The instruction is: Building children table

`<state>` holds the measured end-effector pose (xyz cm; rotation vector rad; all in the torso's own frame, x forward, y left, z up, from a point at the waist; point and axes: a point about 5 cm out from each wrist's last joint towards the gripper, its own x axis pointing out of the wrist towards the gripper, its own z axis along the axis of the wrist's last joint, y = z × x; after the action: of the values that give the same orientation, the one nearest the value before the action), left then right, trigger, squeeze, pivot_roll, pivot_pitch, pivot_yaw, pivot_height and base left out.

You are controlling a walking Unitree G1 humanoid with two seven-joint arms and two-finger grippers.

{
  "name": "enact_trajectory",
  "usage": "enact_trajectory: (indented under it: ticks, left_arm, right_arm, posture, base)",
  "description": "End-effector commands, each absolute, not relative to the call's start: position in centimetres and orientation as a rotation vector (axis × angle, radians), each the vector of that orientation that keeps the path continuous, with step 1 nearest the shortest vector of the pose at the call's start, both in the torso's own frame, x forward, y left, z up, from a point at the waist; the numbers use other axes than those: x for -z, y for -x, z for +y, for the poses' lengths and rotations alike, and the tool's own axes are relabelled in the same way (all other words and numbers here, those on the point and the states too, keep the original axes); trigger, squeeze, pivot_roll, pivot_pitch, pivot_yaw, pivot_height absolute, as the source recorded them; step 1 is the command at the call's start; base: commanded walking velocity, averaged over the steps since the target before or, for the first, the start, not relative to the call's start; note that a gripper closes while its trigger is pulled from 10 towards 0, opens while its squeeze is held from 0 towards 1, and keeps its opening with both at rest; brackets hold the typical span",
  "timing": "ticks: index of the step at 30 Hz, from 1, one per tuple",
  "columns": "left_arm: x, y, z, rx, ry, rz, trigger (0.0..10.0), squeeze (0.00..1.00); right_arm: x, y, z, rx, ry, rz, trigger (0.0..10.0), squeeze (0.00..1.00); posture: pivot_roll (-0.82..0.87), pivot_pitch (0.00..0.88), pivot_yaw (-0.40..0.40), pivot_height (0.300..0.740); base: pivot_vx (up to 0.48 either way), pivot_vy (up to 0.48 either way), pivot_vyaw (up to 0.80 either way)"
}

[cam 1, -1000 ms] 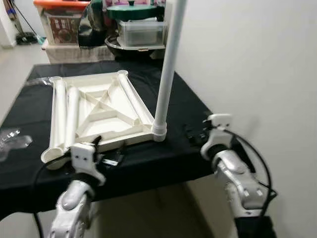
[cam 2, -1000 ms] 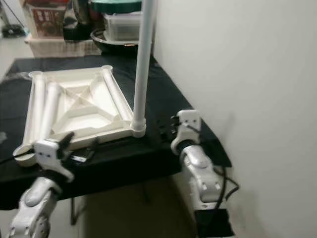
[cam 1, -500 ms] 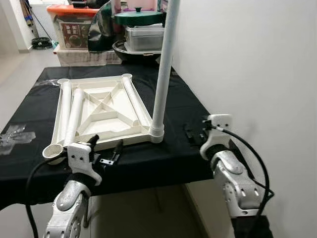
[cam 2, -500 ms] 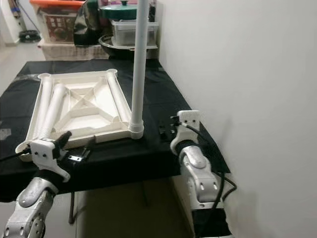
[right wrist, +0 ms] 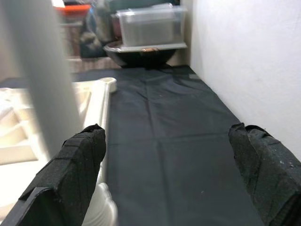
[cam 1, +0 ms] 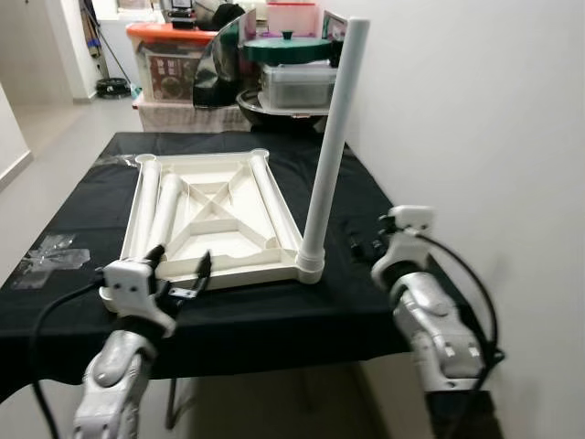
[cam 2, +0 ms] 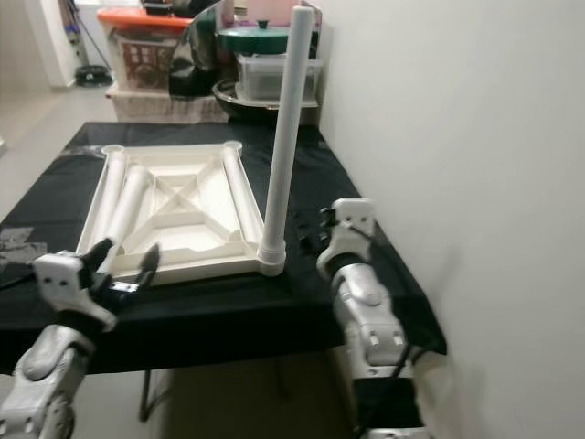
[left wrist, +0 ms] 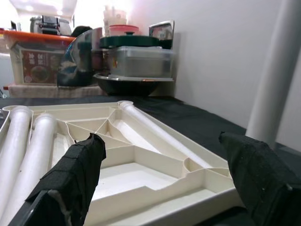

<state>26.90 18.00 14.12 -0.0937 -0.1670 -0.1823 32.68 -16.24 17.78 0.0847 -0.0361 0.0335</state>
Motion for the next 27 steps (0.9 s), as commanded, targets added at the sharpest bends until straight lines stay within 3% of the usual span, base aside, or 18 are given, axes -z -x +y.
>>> enact_trajectory:
  ticks: [1, 9, 15, 27]
  left_arm:
    - [-14.2, -26.8, 18.4, 0.167, 0.097, -0.175, 10.0, 0.00]
    - [-13.9, -26.9, 17.9, 0.190, 0.096, -0.160, 10.0, 0.00]
    - [-13.8, -26.9, 17.8, 0.197, 0.096, -0.156, 10.0, 0.00]
    - [-13.8, -26.9, 18.2, 0.189, 0.092, -0.156, 10.0, 0.00]
  right_arm:
    - [-17.6, -32.8, -15.5, -0.057, -0.096, -0.030, 10.0, 0.00]
    - [-17.8, -32.7, -16.4, -0.015, -0.104, -0.051, 10.0, 0.00]
    - [-17.7, -33.2, -19.5, 0.213, -0.069, -0.047, 10.0, 0.00]
    - [-18.2, -34.0, -18.5, 0.112, -0.088, -0.072, 10.0, 0.00]
  posture:
    - [0.01, 0.000, -0.094, 0.740]
    - [0.00, 0.000, -0.092, 0.740]
    - [0.01, 0.000, -0.095, 0.740]
    - [0.02, 0.000, -0.101, 0.740]
  base:
    - [0.000, 0.000, 0.00]
    - [0.000, 0.000, 0.00]
    - [0.000, 0.000, 0.00]
    - [0.000, 0.000, 0.00]
